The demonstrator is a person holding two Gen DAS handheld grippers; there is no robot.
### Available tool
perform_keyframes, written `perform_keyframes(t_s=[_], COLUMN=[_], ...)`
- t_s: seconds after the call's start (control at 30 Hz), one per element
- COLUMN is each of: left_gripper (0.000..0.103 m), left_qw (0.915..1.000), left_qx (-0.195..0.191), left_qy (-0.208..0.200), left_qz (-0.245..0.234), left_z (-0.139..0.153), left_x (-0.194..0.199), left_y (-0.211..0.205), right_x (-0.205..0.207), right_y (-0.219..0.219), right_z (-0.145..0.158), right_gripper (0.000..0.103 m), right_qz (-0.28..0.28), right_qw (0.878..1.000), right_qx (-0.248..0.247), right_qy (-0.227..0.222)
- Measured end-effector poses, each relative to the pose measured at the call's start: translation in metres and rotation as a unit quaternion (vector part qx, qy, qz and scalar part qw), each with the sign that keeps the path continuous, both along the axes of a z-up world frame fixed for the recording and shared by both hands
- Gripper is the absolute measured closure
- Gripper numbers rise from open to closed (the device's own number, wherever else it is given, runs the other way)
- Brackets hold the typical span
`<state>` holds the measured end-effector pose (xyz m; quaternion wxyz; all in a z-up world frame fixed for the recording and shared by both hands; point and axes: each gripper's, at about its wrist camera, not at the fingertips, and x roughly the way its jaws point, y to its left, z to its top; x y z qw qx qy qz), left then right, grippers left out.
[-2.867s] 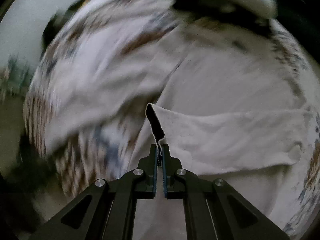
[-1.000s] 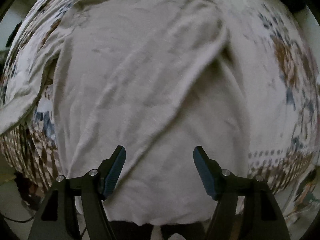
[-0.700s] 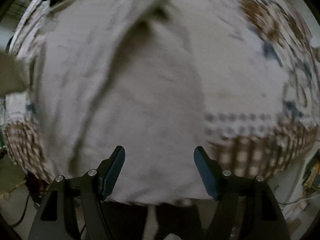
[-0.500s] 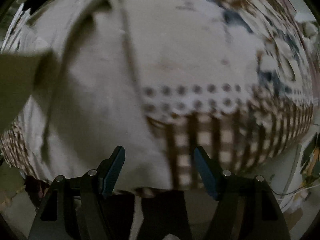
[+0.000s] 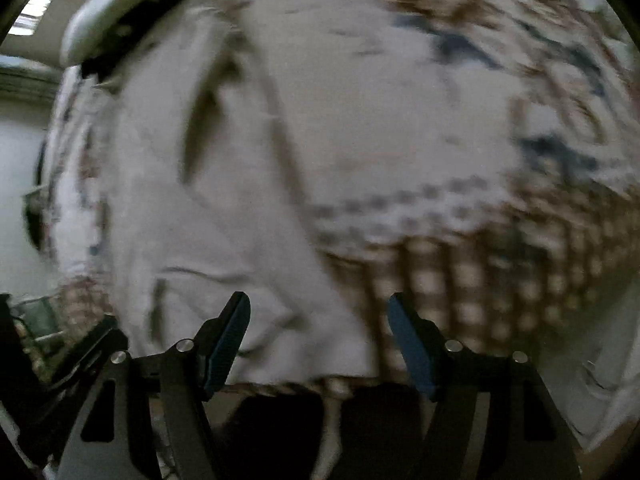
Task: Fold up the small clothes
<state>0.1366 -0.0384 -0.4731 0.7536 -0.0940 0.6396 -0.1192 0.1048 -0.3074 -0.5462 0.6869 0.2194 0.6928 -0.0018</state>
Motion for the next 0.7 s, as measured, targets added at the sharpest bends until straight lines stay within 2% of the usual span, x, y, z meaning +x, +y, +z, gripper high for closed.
perform_keyframes(t_s=[0.1, 0.13, 0.17, 0.2, 0.23, 0.27, 0.37, 0.47, 0.53, 0.6, 0.63, 0.7], left_gripper=[0.023, 0.023, 0.023, 0.023, 0.023, 0.023, 0.023, 0.023, 0.023, 0.023, 0.023, 0.023], left_qw=[0.998, 0.9968, 0.9952, 0.9936, 0.9922, 0.9917, 0.9892, 0.9882, 0.9876, 0.9876, 0.9877, 0.9886], left_qx=[0.037, 0.045, 0.053, 0.066, 0.074, 0.074, 0.07, 0.068, 0.062, 0.051, 0.047, 0.034], left_qy=[0.01, 0.015, 0.019, 0.022, 0.026, 0.029, 0.04, 0.05, 0.058, 0.064, 0.066, 0.073], left_qz=[0.05, 0.064, 0.08, 0.089, 0.097, 0.101, 0.123, 0.128, 0.132, 0.134, 0.134, 0.127], left_z=[-0.018, -0.024, -0.031, -0.037, -0.043, -0.046, -0.05, -0.052, -0.054, -0.055, -0.055, -0.06], left_x=[0.005, 0.007, 0.008, 0.008, 0.008, 0.007, -0.004, -0.02, -0.03, -0.039, -0.044, -0.054], left_y=[0.041, 0.052, 0.065, 0.074, 0.082, 0.087, 0.106, 0.114, 0.119, 0.119, 0.121, 0.12], right_x=[0.023, 0.011, 0.009, 0.009, 0.009, 0.003, -0.003, -0.004, -0.003, -0.008, -0.011, -0.018], right_y=[0.037, 0.051, 0.063, 0.068, 0.073, 0.071, 0.067, 0.067, 0.059, 0.036, 0.026, 0.001], right_z=[-0.014, -0.02, -0.031, -0.041, -0.052, -0.051, -0.043, -0.042, -0.037, -0.023, -0.018, -0.014], right_gripper=[0.031, 0.032, 0.044, 0.077, 0.096, 0.099, 0.099, 0.098, 0.091, 0.062, 0.058, 0.057], right_qz=[0.024, 0.029, 0.041, 0.049, 0.055, 0.051, 0.06, 0.088, 0.084, 0.067, 0.053, 0.024], right_qw=[0.999, 0.999, 0.999, 0.999, 0.998, 0.998, 0.997, 0.994, 0.994, 0.996, 0.997, 0.997], right_qx=[0.03, 0.029, 0.021, 0.014, 0.003, -0.001, -0.039, -0.017, -0.005, -0.014, -0.02, -0.033], right_qy=[-0.008, -0.007, 0.004, 0.017, 0.04, 0.04, 0.028, 0.054, 0.064, 0.057, 0.052, 0.062])
